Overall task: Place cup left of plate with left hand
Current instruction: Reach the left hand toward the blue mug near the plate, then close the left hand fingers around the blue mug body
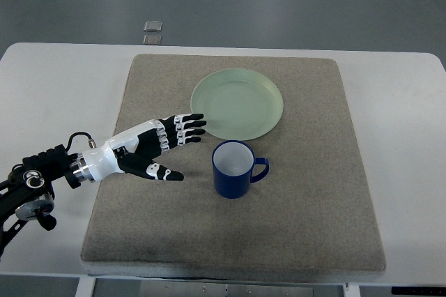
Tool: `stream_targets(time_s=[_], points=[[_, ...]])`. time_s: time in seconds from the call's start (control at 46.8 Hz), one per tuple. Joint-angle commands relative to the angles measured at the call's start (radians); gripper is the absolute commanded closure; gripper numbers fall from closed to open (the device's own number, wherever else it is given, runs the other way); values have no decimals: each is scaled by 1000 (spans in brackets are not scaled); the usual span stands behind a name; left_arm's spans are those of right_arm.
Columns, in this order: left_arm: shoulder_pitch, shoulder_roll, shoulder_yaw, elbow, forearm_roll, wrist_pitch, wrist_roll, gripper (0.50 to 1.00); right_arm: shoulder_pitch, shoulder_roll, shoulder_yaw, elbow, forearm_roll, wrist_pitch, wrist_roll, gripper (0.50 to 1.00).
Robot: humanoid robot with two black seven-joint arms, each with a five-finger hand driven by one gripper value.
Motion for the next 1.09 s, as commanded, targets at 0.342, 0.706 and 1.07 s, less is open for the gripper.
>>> stream_targets(time_s=[0.342, 0.706, 1.07], points=[[-7, -67, 45, 13, 45, 0, 7, 501, 0, 0, 0, 0, 0, 0, 0, 568], [-13, -122, 59, 42, 47, 14, 7, 501, 0, 0, 0, 0, 1, 0, 0, 568], [-16, -169, 70, 43, 99, 82, 8, 501, 0, 0, 0, 0, 1, 0, 0, 568]])
